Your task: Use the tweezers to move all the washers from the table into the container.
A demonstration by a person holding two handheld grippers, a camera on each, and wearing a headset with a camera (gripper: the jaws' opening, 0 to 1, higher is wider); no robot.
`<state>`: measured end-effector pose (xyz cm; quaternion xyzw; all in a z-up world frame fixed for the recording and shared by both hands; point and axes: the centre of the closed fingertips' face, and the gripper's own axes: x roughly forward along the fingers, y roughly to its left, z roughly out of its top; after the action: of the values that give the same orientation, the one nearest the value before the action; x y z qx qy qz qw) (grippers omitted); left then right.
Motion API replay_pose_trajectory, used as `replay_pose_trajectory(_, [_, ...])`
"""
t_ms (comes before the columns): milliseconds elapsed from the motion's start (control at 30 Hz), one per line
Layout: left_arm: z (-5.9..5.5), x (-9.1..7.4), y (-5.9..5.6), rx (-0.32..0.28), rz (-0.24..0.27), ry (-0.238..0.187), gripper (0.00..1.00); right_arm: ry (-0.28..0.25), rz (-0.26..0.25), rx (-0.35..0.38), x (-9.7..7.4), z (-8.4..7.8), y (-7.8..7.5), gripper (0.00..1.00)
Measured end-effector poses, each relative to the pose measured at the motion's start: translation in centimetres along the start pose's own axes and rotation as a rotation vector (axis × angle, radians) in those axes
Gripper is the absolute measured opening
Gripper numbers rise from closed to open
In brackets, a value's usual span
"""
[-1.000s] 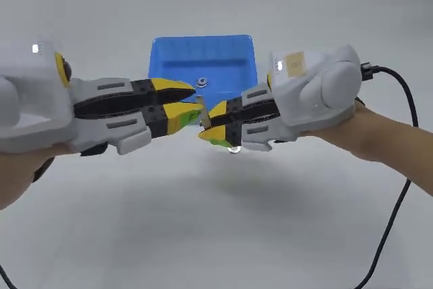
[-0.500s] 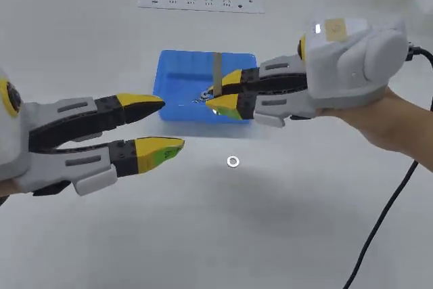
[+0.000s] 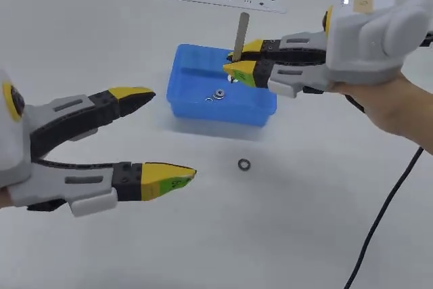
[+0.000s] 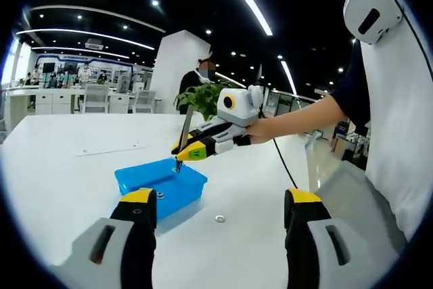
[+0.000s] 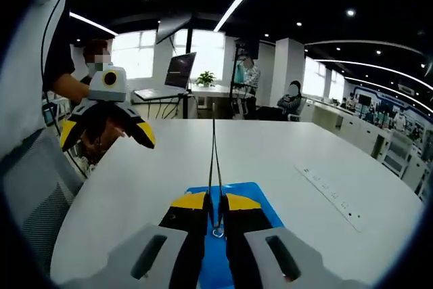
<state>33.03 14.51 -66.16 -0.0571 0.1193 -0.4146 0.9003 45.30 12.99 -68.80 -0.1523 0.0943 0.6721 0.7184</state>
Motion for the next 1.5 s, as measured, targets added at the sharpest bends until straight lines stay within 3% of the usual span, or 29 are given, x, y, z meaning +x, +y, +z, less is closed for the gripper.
replay_pose_trajectory(133, [-0.3, 0.0, 0.8, -0.004, 0.042, 0.017, 0.99, 0.005, -0.007, 0.015, 0.6, -0.8, -0.8, 0.09])
replay_pose_trajectory(300, [-0.5, -0.1, 1.2, 0.006, 0.058, 0.034, 1.0, 0.019, -0.003, 0.026, 1.4, -2.0, -1.2, 0.09])
replay_pose_trajectory(633, [-1.3, -0.5, 1.4, 0.009, 0.07, 0.069, 1.0, 0.089, 0.025, 0.027, 2.0, -5.1, -0.5, 0.09])
replay_pose_trajectory(867, [-1.6, -0.5, 1.3, -0.006, 0.071, 0.078, 1.0, 0.078, 0.008, 0.05, 2.0, -5.1, -0.9, 0.1])
replay_pose_trajectory(1000, [-2.2, -1.3, 2.4, -0.011, 0.066, 0.077, 1.0, 0.073, 0.006, 0.059, 1.9, -5.1, -0.9, 0.1])
replay_pose_trajectory(1500, [-2.1, -0.7, 1.8, -0.014, 0.052, 0.077, 0.99, 0.062, -0.003, 0.079, 1.6, -4.4, -0.7, 0.09])
